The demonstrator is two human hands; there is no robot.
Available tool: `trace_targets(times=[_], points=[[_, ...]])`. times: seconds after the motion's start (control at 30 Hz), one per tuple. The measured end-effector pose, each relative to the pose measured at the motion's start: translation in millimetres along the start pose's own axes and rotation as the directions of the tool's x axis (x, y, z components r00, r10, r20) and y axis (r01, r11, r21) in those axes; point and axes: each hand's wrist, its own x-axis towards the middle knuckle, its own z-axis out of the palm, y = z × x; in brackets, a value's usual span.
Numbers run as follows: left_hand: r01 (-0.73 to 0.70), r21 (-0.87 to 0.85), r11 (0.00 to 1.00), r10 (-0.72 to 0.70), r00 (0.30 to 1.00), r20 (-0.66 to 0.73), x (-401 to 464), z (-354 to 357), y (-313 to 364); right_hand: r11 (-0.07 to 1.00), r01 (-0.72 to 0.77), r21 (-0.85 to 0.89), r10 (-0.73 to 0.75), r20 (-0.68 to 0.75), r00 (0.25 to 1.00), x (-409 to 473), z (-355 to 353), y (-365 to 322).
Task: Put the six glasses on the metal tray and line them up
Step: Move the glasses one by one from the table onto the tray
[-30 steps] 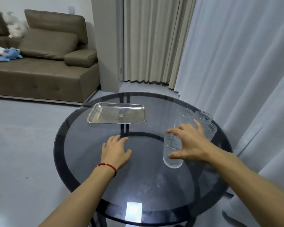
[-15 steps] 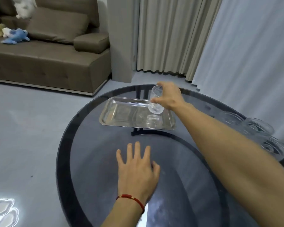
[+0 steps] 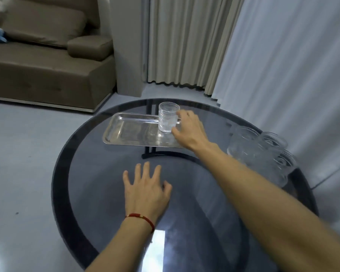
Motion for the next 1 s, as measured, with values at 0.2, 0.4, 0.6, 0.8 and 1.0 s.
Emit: trace_targets(times=[0.2, 0.4, 0.6, 0.8, 1.0], points=[[-0.004, -0.059, 0.998, 0.008, 0.997, 0.073, -12, -7, 3, 0.993, -0.067, -0.096, 0.05, -0.174, 0.983, -129, -45, 33], [-0.056, -0.105, 0.993, 0.068, 0.991, 0.114, -27, -19, 15, 0.928, -0.349, -0.13, 0.257, -0.456, 0.852, -205, -78, 74], [-0.058, -0.073, 0.996, 0.068, 0.988, 0.141, -36, -19, 10, 0.897, -0.414, 0.153, 0.441, -0.356, 0.824, -214, -72, 93], [0.013, -0.045, 0.999, -0.007, 0.993, 0.119, -29, -24, 3, 0.89, -0.38, 0.253, 0.448, -0.326, 0.832, -214, -79, 94], [0.147, -0.006, 0.989, -0.146, 0.987, 0.064, -19, -28, -6, 0.934, -0.112, 0.338, 0.197, -0.228, 0.954, -194, -70, 48]])
